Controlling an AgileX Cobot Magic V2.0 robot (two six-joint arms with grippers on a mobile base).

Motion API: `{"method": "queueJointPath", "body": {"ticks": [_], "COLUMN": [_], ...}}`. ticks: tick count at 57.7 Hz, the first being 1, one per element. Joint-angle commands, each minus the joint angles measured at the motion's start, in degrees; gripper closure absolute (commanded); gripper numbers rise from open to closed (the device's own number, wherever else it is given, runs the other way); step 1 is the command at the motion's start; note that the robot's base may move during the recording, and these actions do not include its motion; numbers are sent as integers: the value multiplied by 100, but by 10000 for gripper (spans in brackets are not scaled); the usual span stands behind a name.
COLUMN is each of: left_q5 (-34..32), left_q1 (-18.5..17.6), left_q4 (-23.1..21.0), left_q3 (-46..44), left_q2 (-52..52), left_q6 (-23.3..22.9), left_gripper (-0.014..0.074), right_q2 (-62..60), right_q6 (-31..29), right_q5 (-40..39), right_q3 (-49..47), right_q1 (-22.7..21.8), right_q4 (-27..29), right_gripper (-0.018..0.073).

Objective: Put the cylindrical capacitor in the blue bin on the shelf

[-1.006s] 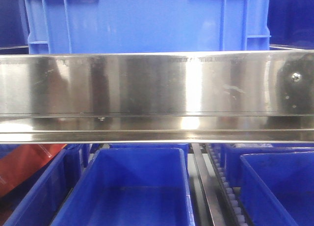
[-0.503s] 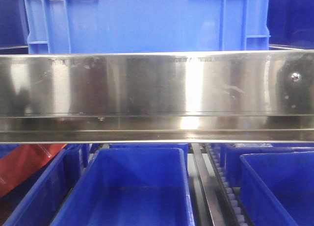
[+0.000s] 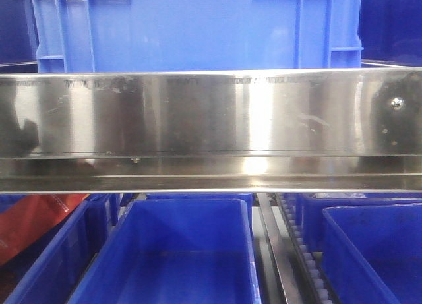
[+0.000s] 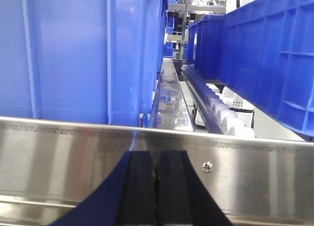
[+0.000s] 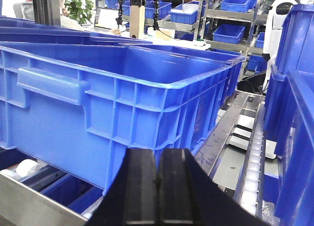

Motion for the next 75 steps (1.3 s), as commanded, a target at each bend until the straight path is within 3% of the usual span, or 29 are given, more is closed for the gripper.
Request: {"method": "queueJointPath", "body": {"ticks": [1,38,51,60,75], "left_q5": [-117,-117,-117,-117,-117], "left_q1": [14,14,14,14,14], "left_q4": [-45,-45,-45,-45,-45], "left_q3": [-4,-4,-4,-4,-4], "left_q2": [-30,-30,-30,-30,-30], "left_q6": [7,7,7,7,7], "left_gripper": [707,707,707,707,707], "right_q2": [-32,-46,-670,-1370,-2127], "right_q6": [8,8,8,8,8], "right_q5": [-125,-27,-187,-229,-446], "right_q3": [10,57,725,1414,2518], "right_q1": [-21,-116,-1420,-2265,-2828], "right_q4": [-62,-62,470,485,452], "right_gripper": [721,721,721,721,721]}}
